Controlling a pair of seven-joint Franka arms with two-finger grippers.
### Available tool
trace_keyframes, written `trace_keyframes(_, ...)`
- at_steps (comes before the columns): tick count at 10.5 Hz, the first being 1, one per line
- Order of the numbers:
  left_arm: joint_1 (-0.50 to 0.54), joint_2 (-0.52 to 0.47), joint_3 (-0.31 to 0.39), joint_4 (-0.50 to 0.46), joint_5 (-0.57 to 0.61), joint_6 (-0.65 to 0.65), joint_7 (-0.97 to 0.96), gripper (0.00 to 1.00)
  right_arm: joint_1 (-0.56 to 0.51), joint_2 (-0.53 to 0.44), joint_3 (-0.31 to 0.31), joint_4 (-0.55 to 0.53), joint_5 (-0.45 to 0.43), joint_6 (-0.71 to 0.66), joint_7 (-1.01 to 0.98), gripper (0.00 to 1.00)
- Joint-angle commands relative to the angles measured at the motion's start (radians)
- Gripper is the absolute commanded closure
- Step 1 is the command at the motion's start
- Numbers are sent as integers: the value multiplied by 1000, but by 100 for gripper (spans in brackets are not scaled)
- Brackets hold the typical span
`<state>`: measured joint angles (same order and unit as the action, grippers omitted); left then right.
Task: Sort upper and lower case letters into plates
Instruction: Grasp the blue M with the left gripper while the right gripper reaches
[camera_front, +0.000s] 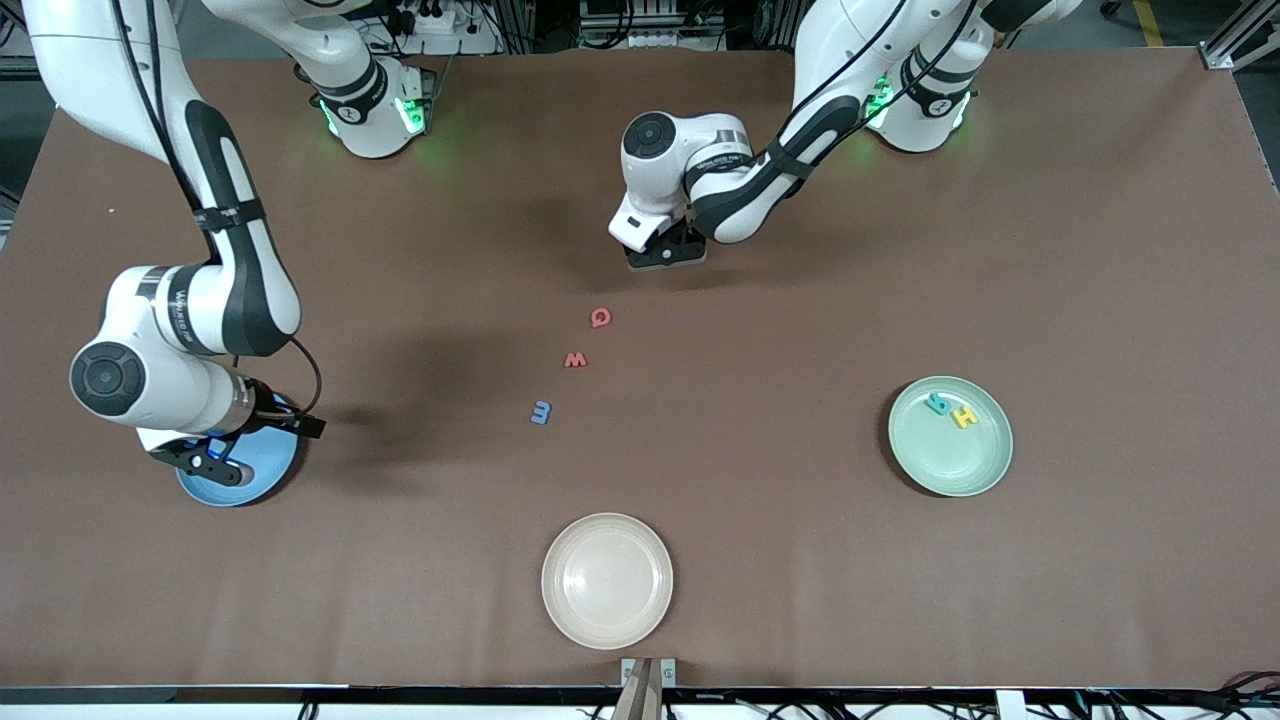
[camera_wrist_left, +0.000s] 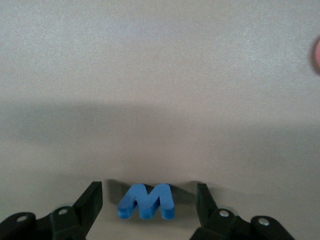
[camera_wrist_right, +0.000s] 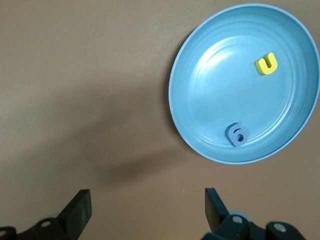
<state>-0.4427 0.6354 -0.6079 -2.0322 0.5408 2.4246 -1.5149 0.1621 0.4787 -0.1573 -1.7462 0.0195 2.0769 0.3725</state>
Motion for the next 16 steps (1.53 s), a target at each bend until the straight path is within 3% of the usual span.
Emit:
trace_keyframes(1, 12, 1, -13, -8, 36, 16, -41, 27, 19, 1, -4, 16, 2, -14, 32, 0)
trace_keyframes(5, 13, 1, -13, -8, 37, 18, -41, 73, 59, 5, -2, 19, 3, -12, 126, 0)
trace_keyframes(7, 15, 3, -13, -8, 37, 16, -39, 99, 80, 6, 4, 25, 75, -11, 155, 0)
trace_keyframes(10, 59, -28, -13, -8, 37, 16, -21, 100, 121, 15, 4, 25, 123, -1, 157, 0)
trace_keyframes(16, 310, -140, -10, 6, 18, 8, 241, 100, 322, 63, 22, 21, 188, 106, 285, 0)
